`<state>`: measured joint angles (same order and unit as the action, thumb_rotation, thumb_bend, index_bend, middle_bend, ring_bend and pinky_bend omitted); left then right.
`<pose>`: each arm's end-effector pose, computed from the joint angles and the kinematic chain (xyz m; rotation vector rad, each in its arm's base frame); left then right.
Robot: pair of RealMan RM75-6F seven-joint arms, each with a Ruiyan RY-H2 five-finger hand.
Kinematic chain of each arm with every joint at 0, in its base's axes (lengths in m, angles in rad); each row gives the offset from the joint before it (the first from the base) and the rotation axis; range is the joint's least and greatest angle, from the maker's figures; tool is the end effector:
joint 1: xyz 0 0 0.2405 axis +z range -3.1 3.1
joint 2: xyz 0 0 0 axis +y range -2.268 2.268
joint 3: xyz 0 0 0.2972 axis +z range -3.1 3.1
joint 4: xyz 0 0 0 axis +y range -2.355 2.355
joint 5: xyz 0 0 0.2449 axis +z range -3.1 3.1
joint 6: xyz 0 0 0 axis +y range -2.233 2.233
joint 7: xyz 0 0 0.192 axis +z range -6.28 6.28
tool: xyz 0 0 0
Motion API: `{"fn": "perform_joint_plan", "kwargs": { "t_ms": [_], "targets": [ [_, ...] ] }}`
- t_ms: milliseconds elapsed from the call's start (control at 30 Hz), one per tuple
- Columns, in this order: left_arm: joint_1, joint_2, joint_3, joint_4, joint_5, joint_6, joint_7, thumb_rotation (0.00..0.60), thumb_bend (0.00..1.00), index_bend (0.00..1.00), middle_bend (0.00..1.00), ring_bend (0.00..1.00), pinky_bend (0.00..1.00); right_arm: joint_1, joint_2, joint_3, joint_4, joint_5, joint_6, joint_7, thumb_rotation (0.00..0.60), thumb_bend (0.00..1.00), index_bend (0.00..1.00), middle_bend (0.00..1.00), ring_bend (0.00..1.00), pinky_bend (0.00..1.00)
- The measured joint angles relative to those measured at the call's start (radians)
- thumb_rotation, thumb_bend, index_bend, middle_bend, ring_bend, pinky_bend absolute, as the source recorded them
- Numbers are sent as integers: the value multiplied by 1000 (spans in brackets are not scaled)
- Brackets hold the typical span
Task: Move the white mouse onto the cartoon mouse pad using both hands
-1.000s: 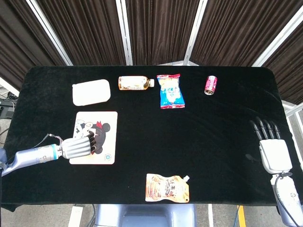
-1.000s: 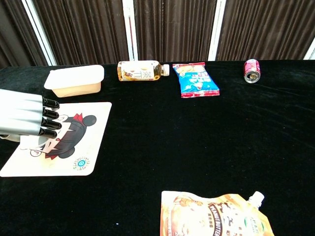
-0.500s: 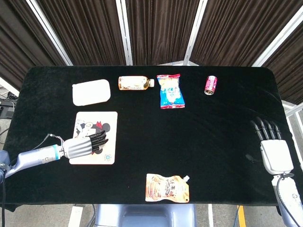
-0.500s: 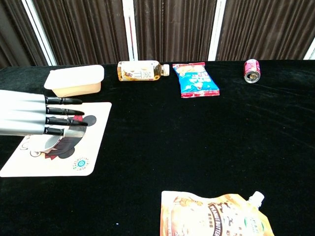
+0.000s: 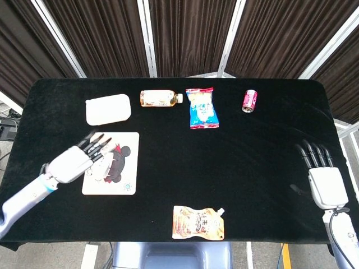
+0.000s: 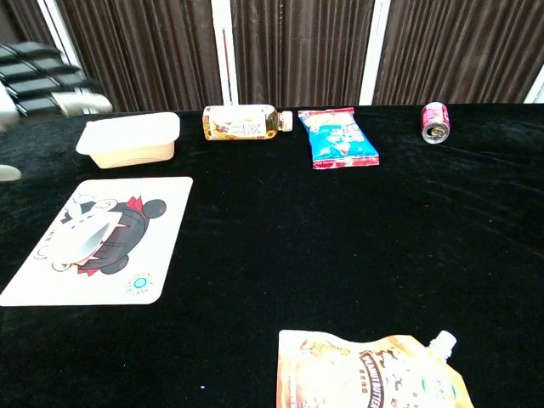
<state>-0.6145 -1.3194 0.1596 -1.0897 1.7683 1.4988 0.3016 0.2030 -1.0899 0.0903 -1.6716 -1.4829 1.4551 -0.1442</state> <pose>-0.2749 0.3729 0.0711 -1.9951 0.1255 -0.8153 -0.3191 -0.2835 0.1523 1.4662 -0.7398 0.9151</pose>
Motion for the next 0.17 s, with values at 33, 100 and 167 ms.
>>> {"fn": "perform_joint_plan", "kwargs": {
  "t_ms": [33, 100, 167],
  "targets": [
    [26, 23, -12, -77, -37, 12, 0, 600, 13, 0, 0, 0, 0, -2, 1, -1, -1, -5, 4, -4, 600, 0, 0, 0, 0, 0],
    [70, 59, -28, -198, -94, 32, -3, 600, 6, 0, 0, 0, 0, -6, 1, -3, -4, -17, 14, -11, 600, 0, 0, 0, 0, 0],
    [127, 101, -44, -338, -164, 59, -12, 600, 3, 0, 0, 0, 0, -9, 2, -5, -8, -32, 27, -16, 600, 0, 0, 0, 0, 0]
  ]
}}
